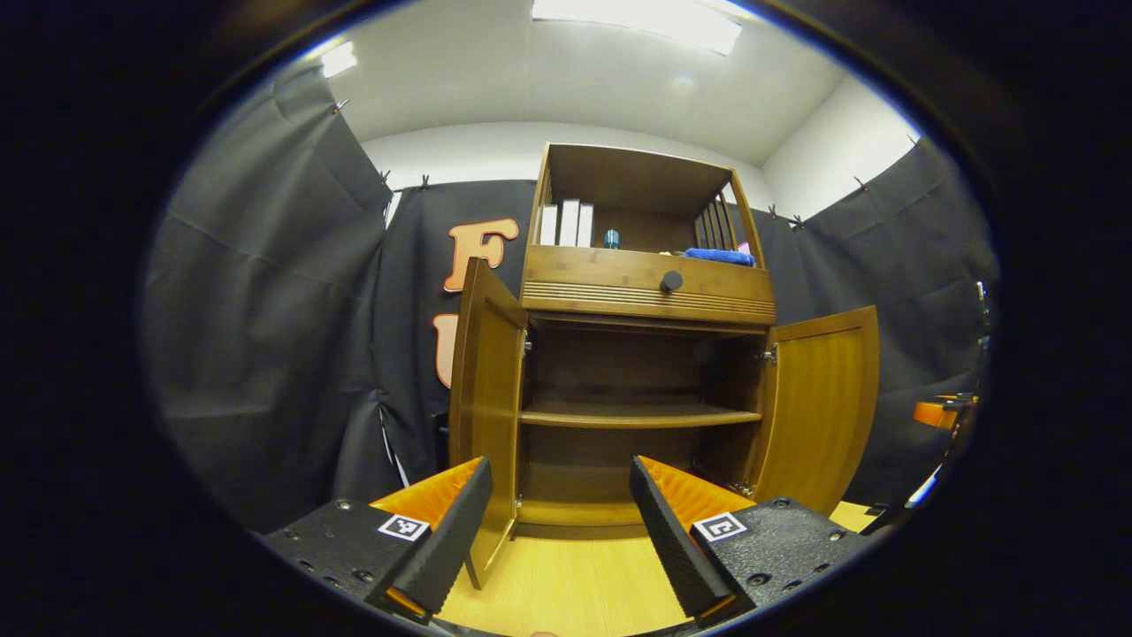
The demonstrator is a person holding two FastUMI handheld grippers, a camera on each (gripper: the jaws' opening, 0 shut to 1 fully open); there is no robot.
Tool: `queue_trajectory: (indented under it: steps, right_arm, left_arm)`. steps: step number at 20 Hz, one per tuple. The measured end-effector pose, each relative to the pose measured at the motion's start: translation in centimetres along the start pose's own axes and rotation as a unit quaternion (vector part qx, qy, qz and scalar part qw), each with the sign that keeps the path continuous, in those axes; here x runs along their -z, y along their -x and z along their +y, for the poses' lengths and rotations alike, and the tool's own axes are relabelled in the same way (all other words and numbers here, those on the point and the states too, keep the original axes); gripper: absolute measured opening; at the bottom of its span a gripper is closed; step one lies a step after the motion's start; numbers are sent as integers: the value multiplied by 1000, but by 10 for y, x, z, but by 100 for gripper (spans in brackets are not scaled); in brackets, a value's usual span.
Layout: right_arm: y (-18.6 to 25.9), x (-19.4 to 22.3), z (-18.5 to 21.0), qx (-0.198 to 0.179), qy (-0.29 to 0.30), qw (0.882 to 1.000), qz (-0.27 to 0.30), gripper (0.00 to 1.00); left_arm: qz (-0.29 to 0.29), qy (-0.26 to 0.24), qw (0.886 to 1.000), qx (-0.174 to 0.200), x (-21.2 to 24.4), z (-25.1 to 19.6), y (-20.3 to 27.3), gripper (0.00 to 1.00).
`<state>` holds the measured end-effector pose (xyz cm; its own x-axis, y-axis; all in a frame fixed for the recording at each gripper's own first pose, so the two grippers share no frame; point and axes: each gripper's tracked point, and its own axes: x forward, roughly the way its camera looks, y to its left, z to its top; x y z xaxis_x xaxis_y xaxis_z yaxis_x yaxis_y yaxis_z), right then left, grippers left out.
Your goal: Open the right door of the double-door shoe cabinet with the right hand, and open the left door with the left hand.
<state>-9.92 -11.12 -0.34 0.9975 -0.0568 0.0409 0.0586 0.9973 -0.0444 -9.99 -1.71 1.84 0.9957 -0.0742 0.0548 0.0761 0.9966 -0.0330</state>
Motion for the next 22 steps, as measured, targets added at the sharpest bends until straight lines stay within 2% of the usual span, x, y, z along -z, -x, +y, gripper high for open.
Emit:
queue_trajectory:
  steps: [1, 2, 4, 5, 6, 9, 10, 14, 15, 16, 17, 21, 22]
  right_arm:
    - [2, -1, 0, -1, -1, 1000, -2, 98]
    - [5, -2, -1, -2, -2, 1000, -4, 98]
    - [8, -3, -2, -2, -1, 1000, -7, 98]
    - [9, -4, -2, -2, -1, 1000, -9, 98]
    - [10, -6, -3, -1, -1, 1000, -11, 98]
    - [12, -9, -7, 4, 1, 1000, -16, 100]
    - [14, -8, -7, 4, 1, 1000, -15, 98]
    - [17, -9, -6, 3, 6, 1000, -15, 100]
    - [19, -10, -5, 2, 6, 1000, -15, 98]
    - [20, -9, -4, 2, 6, 1000, -16, 100]
    - [19, -10, -4, 2, 6, 1000, -16, 99]
    - [17, -7, -6, 2, 1, 1000, -11, 98]
    - [17, -6, -7, 2, 0, 1000, -11, 98]
  left_arm:
    - [2, 5, 1000, 0, 0, 0, 3, 94]
    - [1, 11, 1000, 0, -2, 1, 5, 90]
    - [-2, 16, 1000, -6, -8, 5, 8, 90]
    - [-6, 15, 1000, -8, -11, 7, 10, 94]
    - [-11, 14, 1000, -11, -14, 8, 12, 90]
    - [-21, 8, 1000, -12, -18, 6, 17, 90]
    - [-21, 6, 1000, -10, -18, 5, 18, 90]
    - [-23, 9, 1000, -5, -20, 3, 22, 90]
    - [-24, 9, 1000, -6, -21, 3, 23, 90]
    - [-25, 8, 1000, -7, -22, 5, 23, 90]
    - [-26, 7, 1000, -8, -22, 4, 24, 94]
    - [-26, 8, 1000, -7, -22, 2, 25, 94]
    - [-26, 7, 1000, -6, -22, 0, 24, 90]
